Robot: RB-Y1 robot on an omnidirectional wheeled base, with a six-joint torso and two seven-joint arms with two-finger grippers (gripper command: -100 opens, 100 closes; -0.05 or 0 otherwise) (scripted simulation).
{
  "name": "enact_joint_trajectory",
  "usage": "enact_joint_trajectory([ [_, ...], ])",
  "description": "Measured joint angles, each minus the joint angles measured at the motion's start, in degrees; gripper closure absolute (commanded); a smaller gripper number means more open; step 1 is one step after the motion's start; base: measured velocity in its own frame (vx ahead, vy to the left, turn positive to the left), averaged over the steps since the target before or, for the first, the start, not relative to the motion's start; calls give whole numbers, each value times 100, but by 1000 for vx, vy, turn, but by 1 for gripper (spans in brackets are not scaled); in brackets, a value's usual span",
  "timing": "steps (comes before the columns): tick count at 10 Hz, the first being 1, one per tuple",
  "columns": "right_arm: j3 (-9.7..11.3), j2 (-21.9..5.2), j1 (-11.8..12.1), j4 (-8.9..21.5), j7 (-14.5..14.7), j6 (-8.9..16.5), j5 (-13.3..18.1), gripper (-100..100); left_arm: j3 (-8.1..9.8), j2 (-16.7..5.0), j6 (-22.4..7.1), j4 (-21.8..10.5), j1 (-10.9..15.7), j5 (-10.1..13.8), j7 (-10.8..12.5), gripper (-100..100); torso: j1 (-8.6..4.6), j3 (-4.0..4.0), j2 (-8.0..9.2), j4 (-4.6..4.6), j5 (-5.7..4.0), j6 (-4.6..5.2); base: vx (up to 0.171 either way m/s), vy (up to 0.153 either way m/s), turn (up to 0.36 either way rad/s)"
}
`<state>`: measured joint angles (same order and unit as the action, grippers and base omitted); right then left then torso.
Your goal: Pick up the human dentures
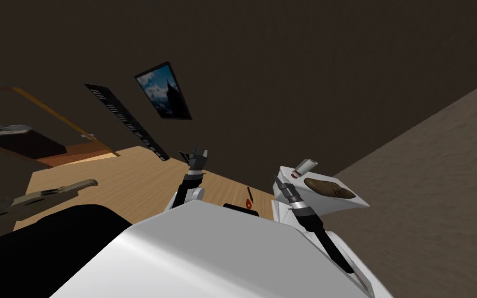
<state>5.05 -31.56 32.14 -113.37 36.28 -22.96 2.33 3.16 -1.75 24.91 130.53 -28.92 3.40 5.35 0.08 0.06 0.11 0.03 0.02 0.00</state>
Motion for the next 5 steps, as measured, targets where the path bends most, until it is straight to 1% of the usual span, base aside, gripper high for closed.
enact_joint_trajectory([
  [1, 24, -137, 17, 99, 129, 3, -6, -100, 1, 0, 0, 0, -1, 0, 0, 0, -3, 0, 0, 0, 0, 4, -20, 29, 250],
  [2, 64, -334, -19, 246, 260, 63, -33, -100, 0, 0, 0, 0, 0, 0, 0, 0, -3, 0, -1, 0, 0, -1, -14, 19, 127],
  [3, 112, -435, 21, 359, 414, 56, -20, -100, 1, 0, 0, 0, -1, 0, 0, 0, -5, 0, -1, 0, -1, 5, -22, 24, 204],
  [4, 161, -605, 33, 517, 572, 63, -36, -100, 0, 0, 0, 0, 0, 0, 0, 0, -5, 0, 0, 0, -1, 1, -17, 15, 112],
  [5, 199, -748, 26, 627, 708, 86, -40, -100, 1, 0, 0, 0, -1, 0, 0, 0, -8, 0, -1, 0, -1, 5, -16, 24, 275],
])
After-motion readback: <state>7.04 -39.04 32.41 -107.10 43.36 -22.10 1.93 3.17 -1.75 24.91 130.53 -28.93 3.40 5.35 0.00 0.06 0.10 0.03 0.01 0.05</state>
